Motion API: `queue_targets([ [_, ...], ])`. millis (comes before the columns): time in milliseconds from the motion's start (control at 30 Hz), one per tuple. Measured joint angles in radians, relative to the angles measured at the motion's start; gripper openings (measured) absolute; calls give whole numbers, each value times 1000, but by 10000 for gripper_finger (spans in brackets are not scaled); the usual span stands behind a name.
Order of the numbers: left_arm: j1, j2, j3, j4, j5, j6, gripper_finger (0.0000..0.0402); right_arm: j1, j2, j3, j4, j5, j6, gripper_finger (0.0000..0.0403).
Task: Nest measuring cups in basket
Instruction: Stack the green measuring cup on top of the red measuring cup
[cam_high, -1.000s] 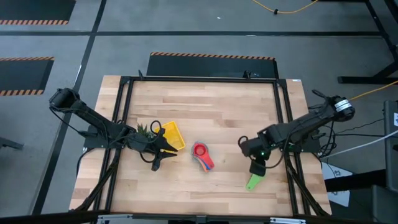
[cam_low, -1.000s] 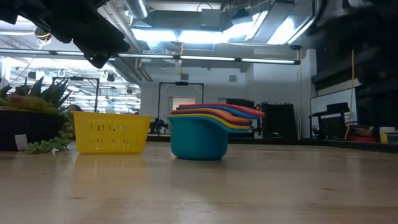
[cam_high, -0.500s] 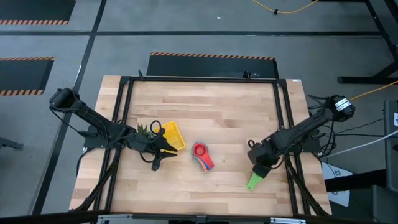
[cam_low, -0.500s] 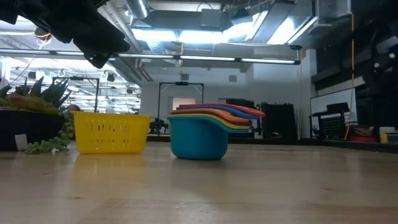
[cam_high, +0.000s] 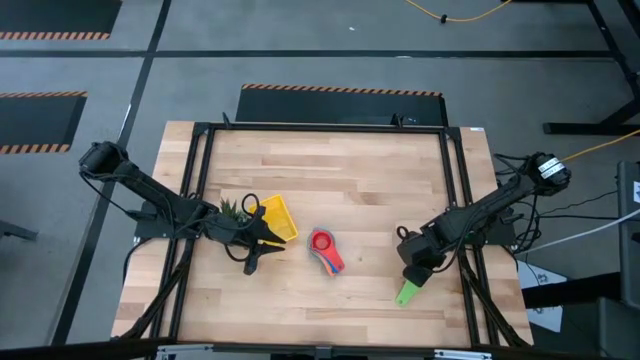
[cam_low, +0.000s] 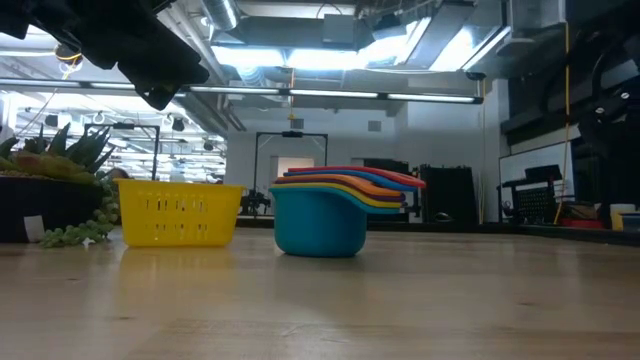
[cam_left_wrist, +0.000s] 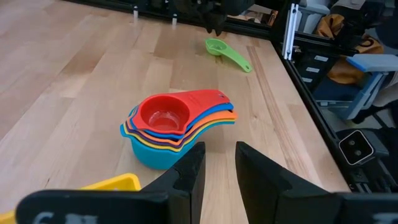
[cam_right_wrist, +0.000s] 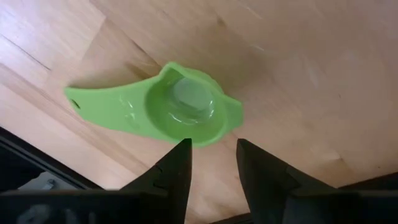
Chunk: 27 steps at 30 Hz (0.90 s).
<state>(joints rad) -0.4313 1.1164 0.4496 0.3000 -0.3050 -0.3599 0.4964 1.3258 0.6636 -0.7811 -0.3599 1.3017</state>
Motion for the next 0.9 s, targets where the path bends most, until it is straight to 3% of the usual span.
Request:
queue_targets([
  [900,0,0,0,0,0,1,82,25,0,0,10,36,73,131],
])
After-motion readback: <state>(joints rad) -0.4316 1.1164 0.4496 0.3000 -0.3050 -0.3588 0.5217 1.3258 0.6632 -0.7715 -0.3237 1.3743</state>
